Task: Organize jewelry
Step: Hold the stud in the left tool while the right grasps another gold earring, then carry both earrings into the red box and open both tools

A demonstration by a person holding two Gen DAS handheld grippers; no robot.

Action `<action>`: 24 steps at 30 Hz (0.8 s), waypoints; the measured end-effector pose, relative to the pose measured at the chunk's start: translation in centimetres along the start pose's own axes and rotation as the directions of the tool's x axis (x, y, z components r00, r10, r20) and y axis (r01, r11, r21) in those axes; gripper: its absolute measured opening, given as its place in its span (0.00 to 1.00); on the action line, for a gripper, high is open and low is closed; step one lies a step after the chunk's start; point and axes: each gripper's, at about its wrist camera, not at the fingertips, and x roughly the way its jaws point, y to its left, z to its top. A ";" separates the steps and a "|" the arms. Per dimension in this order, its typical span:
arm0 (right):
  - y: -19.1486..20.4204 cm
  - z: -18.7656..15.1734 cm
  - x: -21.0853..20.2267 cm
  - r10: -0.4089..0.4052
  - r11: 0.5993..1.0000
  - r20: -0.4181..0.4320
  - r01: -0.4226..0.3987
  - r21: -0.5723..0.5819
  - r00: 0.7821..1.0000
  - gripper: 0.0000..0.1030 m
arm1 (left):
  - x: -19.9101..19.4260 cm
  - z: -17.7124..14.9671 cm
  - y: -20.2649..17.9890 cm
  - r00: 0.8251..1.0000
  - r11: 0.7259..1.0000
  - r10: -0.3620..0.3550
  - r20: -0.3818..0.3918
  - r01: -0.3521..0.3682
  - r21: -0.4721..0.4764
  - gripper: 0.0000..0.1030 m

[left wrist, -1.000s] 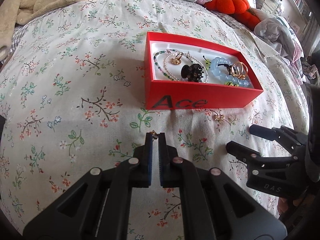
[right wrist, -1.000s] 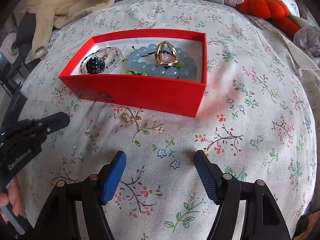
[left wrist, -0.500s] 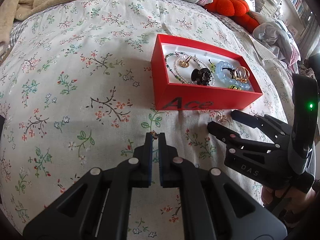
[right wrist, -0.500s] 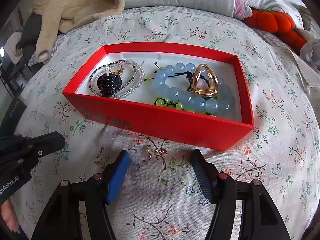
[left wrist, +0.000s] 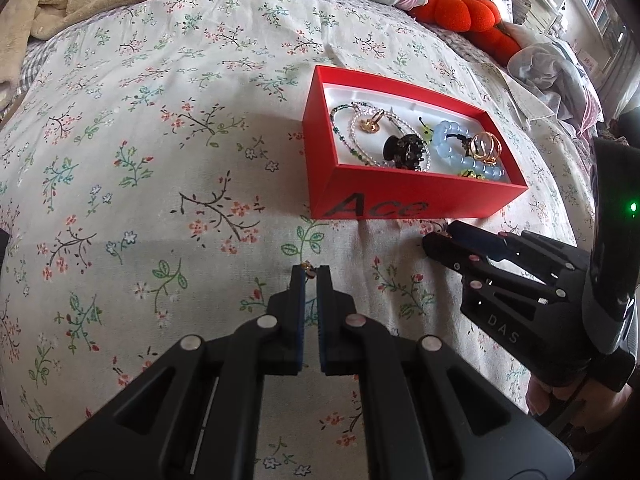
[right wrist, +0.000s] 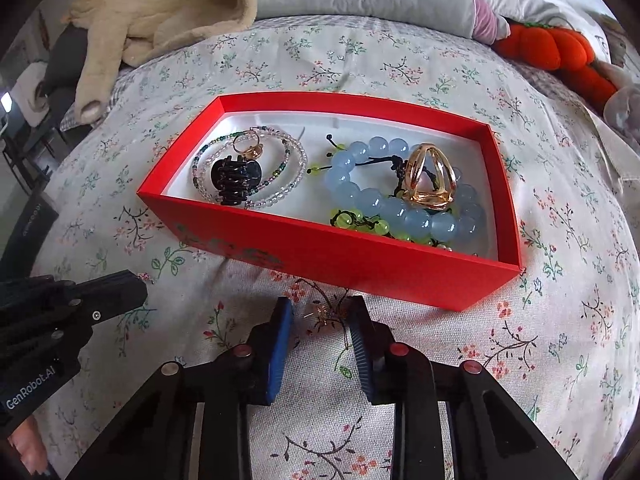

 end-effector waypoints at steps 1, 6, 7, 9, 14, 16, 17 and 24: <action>-0.2 -0.1 -0.1 0.001 1.000 0.000 -0.001 0.003 1.000 0.16 | 0.0 0.0 0.0 1.000 1.000 0.001 0.000 -0.001 -0.001 0.06; -0.9 -0.4 -0.4 0.022 1.000 -0.008 -0.022 0.010 1.000 0.08 | -0.1 0.0 -0.3 1.000 1.000 0.007 0.002 -0.007 0.007 0.06; -1.1 -0.5 -0.6 0.028 1.000 -0.007 -0.027 0.011 1.000 0.08 | -0.1 -0.1 -0.3 1.000 1.000 0.008 0.002 -0.008 0.008 0.06; -1.4 -0.8 -0.9 0.036 0.999 -0.001 -0.036 0.014 0.999 0.08 | 0.0 -0.1 -0.4 1.000 1.000 0.008 0.002 -0.008 0.009 0.06; -2.7 -1.3 -1.7 0.044 0.998 0.006 -0.044 0.033 0.999 0.08 | -0.1 -0.3 -0.6 1.000 1.000 0.010 0.004 -0.010 0.009 0.06; -3.3 -1.5 -2.2 0.048 0.998 0.007 -0.048 0.050 0.999 0.08 | -0.3 -0.2 -0.6 1.000 1.000 0.008 0.009 -0.008 0.007 0.06; -3.6 -1.5 -2.4 0.051 0.997 0.006 -0.052 0.059 0.999 0.08 | -0.4 -0.2 -0.7 1.000 1.000 0.006 0.012 -0.006 0.004 0.06; -5.2 -1.5 -4.5 0.058 0.995 0.014 -0.059 0.085 0.998 0.08 | -1.8 0.1 -1.3 0.999 1.000 -0.014 0.049 0.014 0.002 0.06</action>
